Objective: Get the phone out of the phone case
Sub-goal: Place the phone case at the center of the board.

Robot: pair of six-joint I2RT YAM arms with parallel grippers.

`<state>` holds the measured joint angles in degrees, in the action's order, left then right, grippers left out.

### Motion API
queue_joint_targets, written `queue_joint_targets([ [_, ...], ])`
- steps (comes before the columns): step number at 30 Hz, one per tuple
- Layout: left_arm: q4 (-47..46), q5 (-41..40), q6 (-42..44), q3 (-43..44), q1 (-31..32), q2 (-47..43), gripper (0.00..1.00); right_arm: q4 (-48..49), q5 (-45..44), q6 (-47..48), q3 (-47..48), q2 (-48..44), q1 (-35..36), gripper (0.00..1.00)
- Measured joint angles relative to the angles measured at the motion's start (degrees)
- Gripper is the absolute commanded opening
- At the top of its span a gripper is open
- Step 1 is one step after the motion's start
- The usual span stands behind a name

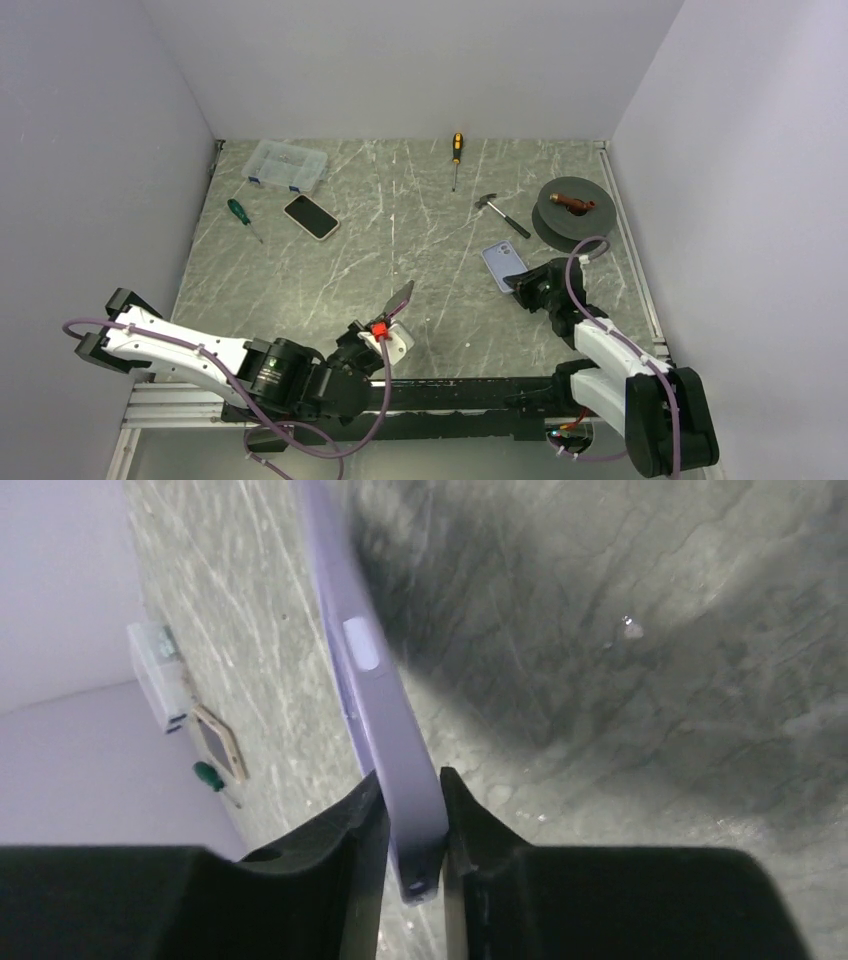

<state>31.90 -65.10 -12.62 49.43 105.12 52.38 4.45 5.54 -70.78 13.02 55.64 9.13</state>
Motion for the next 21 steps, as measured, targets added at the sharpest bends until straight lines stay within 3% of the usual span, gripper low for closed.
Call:
queue_joint_targets([
  [3,-2.10,-0.33,0.96,-0.79,0.17,0.09,0.00,0.37,0.52,0.07,0.00,2.01,-0.98,0.64],
  [6,-2.47,-0.98,0.85,-0.79,0.28,0.52,0.00,-0.94,0.76,1.11,0.00,2.29,-1.55,0.77],
  [11,-0.46,-2.43,-1.33,-0.55,0.42,2.60,0.00,-7.34,0.59,5.16,0.94,-2.47,-1.62,0.83],
  [14,0.44,-2.51,-2.12,-0.55,0.66,3.02,0.00,-16.11,-0.66,7.76,2.08,-8.61,-1.60,0.90],
  [21,-2.14,-2.40,0.72,-1.25,0.85,2.05,0.00,-34.27,0.17,11.23,6.21,-24.61,-1.62,0.89],
])
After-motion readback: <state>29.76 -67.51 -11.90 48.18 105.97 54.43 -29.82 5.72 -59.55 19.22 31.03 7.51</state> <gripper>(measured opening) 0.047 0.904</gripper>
